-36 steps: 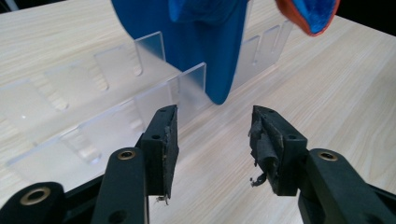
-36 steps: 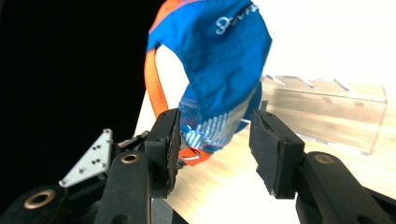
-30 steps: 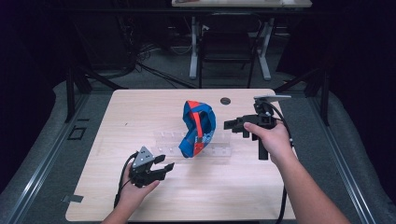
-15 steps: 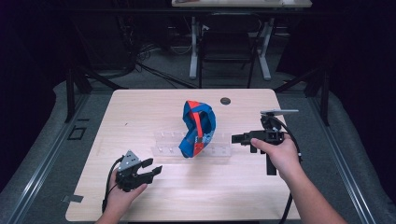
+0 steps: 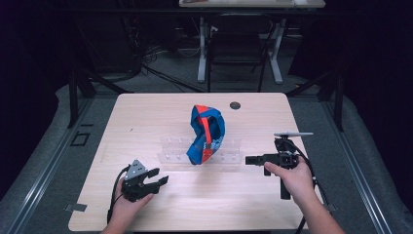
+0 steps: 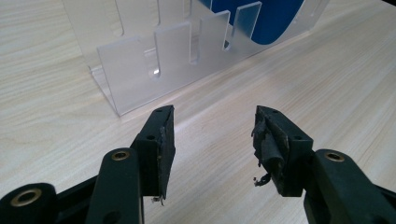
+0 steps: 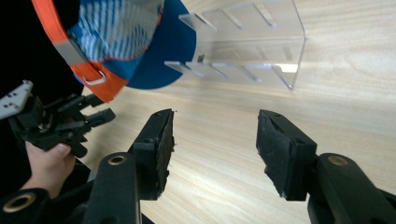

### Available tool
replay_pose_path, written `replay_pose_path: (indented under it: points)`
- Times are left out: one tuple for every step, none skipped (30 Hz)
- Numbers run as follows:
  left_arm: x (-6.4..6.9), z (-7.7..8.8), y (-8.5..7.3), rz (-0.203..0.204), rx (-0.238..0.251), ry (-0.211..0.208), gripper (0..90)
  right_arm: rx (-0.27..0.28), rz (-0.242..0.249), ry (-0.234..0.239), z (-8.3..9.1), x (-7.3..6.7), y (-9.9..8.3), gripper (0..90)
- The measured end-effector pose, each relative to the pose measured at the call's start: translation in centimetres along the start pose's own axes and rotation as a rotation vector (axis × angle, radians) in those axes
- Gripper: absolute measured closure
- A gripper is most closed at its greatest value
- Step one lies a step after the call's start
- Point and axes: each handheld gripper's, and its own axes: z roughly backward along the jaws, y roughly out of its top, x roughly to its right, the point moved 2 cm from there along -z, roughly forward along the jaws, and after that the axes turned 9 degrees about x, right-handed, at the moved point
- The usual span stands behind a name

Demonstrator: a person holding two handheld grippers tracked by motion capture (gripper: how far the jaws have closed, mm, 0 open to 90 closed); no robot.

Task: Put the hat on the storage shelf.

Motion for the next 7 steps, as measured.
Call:
replay_pose_path:
  points:
    - [0.0, 0.0, 0.0, -0.005, 0.003, 0.0, 49.0, -0.001, 0.003, -0.002, 0.0, 0.0, -0.2, 46.0]
    - [0.0, 0.0, 0.0, -0.009, 0.003, 0.001, 49.0, 0.0, 0.015, -0.008, 0.0, 0.1, -0.7, 46.1]
    - [0.1, 0.0, 0.0, -0.008, 0.008, 0.004, 49.0, 0.012, 0.028, -0.01, 0.0, 0.3, -1.3, 46.1]
    - [0.1, 0.0, 0.0, -0.008, 0.008, 0.004, 49.0, 0.012, 0.028, -0.01, 0.0, 0.3, -1.3, 46.1]
    - [0.2, -0.1, 0.0, -0.008, 0.012, 0.007, 49.0, 0.03, 0.033, -0.008, 0.0, 0.5, -2.1, 46.1]
    - [0.2, -0.1, 0.0, -0.008, 0.012, 0.007, 49.0, 0.03, 0.033, -0.008, 0.0, 0.5, -2.1, 46.1]
    - [0.2, -0.2, 0.1, -0.012, 0.014, 0.003, 49.0, 0.037, 0.038, 0.0, 0.0, 0.7, -2.5, 46.0]
